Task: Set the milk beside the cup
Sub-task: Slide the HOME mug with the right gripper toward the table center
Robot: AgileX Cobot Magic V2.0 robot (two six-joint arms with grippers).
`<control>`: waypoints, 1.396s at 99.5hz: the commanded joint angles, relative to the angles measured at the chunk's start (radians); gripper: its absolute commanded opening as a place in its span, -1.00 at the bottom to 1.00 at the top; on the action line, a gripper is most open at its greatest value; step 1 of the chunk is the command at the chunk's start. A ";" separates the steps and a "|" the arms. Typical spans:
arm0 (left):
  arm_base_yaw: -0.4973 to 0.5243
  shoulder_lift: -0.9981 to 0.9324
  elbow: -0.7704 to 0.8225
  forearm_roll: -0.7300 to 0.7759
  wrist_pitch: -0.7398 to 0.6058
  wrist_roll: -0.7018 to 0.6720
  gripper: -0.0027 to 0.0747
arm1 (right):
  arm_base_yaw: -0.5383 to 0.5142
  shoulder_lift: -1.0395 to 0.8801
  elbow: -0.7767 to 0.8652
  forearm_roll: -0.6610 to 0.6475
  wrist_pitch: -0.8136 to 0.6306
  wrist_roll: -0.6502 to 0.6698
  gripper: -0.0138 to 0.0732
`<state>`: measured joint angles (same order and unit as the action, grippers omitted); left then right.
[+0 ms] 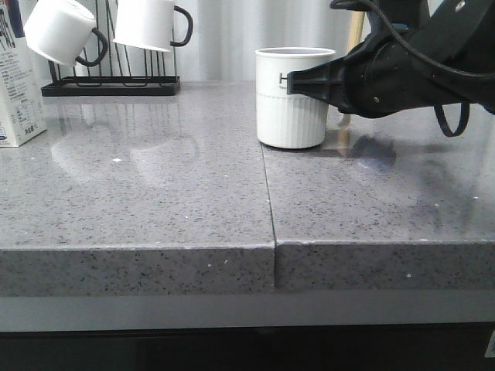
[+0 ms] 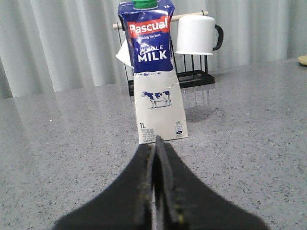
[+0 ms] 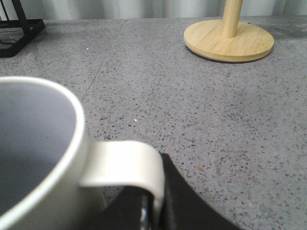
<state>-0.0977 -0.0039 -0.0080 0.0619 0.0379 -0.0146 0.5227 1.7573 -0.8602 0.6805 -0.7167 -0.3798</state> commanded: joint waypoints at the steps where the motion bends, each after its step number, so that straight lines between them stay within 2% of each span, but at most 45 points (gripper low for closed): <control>1: -0.001 -0.033 0.051 -0.009 -0.079 -0.006 -0.98 | 0.002 -0.044 -0.030 -0.024 -0.085 -0.004 -0.87; 31: -0.001 -0.033 0.051 -0.009 -0.079 -0.006 -0.99 | 0.002 -0.044 -0.030 -0.024 -0.069 -0.004 -0.16; 42: -0.001 -0.033 0.051 -0.009 -0.079 -0.006 -0.98 | 0.002 -0.044 -0.030 -0.024 -0.069 -0.004 -0.04; 86: -0.001 -0.033 0.051 -0.009 -0.079 -0.006 -0.99 | 0.002 -0.107 0.008 -0.024 -0.061 -0.004 0.00; 139: -0.001 -0.033 0.051 -0.009 -0.079 -0.006 -0.99 | 0.000 -0.382 0.265 -0.025 -0.031 -0.004 0.00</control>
<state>-0.0977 -0.0039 -0.0080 0.0619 0.0379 -0.0146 0.5243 1.4684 -0.6085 0.6812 -0.6842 -0.3798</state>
